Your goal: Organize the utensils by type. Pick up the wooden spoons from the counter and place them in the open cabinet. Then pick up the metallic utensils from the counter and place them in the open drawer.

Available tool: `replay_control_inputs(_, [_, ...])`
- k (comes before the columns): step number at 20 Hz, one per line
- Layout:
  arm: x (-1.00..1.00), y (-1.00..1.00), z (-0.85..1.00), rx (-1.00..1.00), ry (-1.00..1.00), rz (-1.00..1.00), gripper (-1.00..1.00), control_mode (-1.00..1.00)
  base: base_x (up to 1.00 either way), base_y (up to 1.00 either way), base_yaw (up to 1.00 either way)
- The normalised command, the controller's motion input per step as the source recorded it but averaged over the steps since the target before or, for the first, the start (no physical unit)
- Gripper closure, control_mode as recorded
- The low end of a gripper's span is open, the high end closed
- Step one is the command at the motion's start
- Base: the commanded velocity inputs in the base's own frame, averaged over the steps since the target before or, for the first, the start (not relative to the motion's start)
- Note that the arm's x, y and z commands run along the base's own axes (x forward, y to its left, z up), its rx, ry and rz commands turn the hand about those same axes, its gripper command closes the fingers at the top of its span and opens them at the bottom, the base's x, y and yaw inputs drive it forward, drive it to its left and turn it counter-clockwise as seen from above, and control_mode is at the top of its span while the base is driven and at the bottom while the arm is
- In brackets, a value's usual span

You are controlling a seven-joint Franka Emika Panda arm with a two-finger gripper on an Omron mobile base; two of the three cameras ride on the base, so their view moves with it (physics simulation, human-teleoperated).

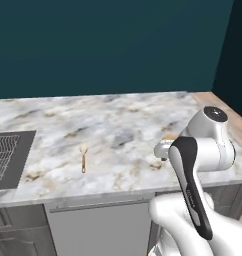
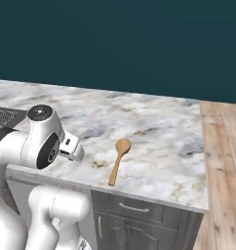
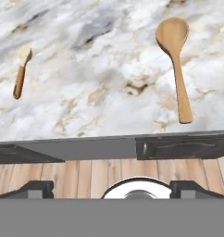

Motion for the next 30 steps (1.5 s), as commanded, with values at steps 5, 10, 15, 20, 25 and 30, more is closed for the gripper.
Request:
replay_control_inputs(5, [0.0, 0.0, 0.0, 0.0, 0.0, 0.0, -1.0, 1.0, 0.18, -0.34, -0.13])
replay_control_inputs(10, [0.0, -0.46, -0.04, 0.09, -0.2, -0.14, -1.0, -1.0, 0.0, 0.0, 0.0])
replay_control_inputs(15, [0.09, -0.54, -0.24, 0.0, -0.06, -0.06, -1.0, -1.0, 0.0, 0.0, 0.0])
replay_control_inputs(20, [0.13, -0.41, -0.29, -0.03, 0.0, -0.04, -1.0, -1.0, 0.0, 0.0, 0.0])
replay_control_inputs(25, [0.26, -0.17, -0.33, -0.09, 0.0, -0.01, -1.0, -1.0, 0.0, 0.0, 0.0])
replay_control_inputs(30, [0.39, -0.01, -0.2, -0.09, 0.02, 0.0, -1.0, -1.0, 0.0, 0.0, 0.0])
